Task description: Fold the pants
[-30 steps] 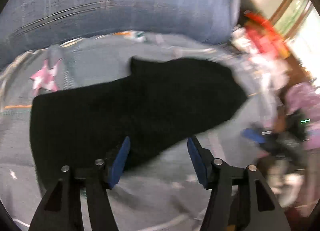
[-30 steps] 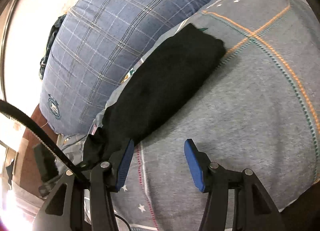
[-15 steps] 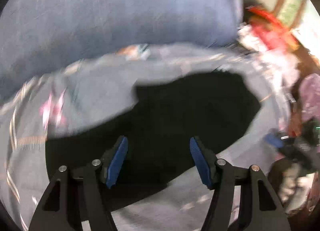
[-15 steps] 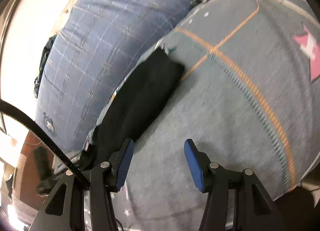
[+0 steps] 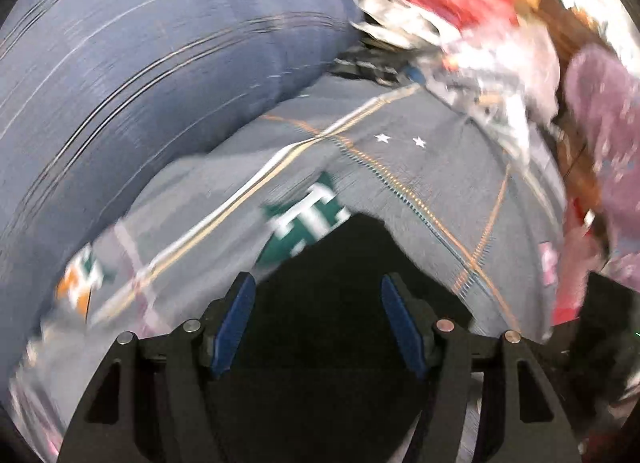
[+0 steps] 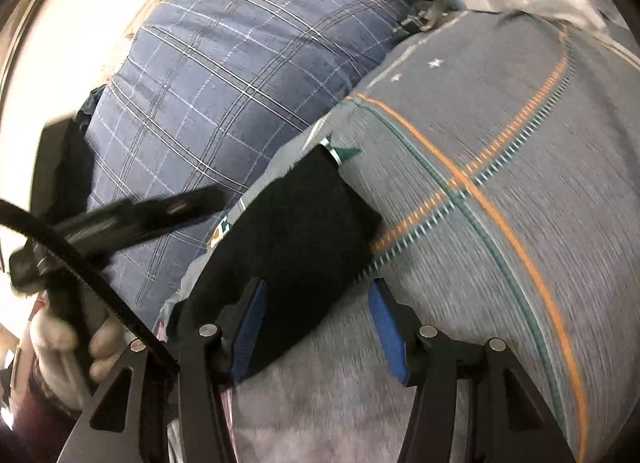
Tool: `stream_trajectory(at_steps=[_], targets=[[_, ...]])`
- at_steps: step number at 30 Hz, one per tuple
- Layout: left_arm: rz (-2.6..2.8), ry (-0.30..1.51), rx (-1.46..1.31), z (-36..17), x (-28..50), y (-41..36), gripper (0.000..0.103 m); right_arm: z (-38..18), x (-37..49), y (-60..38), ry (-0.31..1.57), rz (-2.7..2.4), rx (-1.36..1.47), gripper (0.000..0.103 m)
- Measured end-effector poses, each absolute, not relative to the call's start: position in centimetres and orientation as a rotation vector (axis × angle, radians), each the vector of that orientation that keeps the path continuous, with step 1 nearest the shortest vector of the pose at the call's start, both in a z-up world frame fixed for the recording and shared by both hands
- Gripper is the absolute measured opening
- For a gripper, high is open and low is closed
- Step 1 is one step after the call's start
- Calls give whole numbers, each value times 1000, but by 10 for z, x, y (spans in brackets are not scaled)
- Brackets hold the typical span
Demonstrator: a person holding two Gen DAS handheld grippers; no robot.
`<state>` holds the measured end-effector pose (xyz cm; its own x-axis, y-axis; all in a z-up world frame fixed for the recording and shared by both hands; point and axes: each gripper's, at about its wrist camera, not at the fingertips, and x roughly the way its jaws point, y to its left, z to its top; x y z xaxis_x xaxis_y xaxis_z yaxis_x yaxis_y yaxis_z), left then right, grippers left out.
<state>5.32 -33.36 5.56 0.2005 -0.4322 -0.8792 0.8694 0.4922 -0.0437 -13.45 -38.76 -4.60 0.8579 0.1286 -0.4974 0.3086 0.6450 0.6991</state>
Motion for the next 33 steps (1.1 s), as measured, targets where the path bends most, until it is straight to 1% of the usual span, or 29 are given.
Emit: stream_trajectory(at_steps=[5, 7, 8, 9, 10, 11, 12, 13, 15, 18, 22, 26, 27, 28, 33], targets=[[-1024, 985, 721, 18, 40, -389, 65, -48, -126, -387, 511, -78, 825, 58], [-1033, 986, 752, 9, 38, -401, 66, -49, -124, -383, 496, -77, 795, 58], [-1039, 1004, 733, 10, 40, -403, 55, -49, -123, -381, 493, -79, 782, 58], [-1038, 1033, 701, 13, 44, -405, 41, -49, -121, -380, 489, -78, 776, 58], [-1035, 1043, 670, 18, 47, -403, 14, -49, -119, -379, 486, -77, 766, 58], [-1056, 1065, 637, 21, 49, -399, 10, -48, -117, -378, 497, -74, 753, 55], [-1073, 1076, 590, 27, 51, -392, 10, -47, -117, -378, 503, -74, 746, 42], [-1082, 1074, 553, 33, 50, -385, 10, -47, -117, -379, 514, -72, 746, 32], [-1096, 1068, 490, 48, 48, -371, 10, -46, -120, -380, 515, -62, 760, 24], [-1106, 1023, 439, 75, 36, -349, 8, -29, -125, -369, 513, -63, 708, 21], [-1096, 974, 360, 111, 28, -307, 7, 3, -129, -346, 497, -30, 629, 20], [-1070, 940, 190, 145, 32, -231, 7, 36, -130, -311, 484, 29, 548, 18], [-1059, 932, 160, 148, 33, -217, 7, 42, -129, -303, 484, 39, 529, 18], [-1045, 925, 129, 151, 34, -200, 7, 51, -127, -288, 486, 58, 500, 14], [-963, 922, -60, 150, 44, -105, 7, 69, -113, -221, 518, 140, 376, 13]])
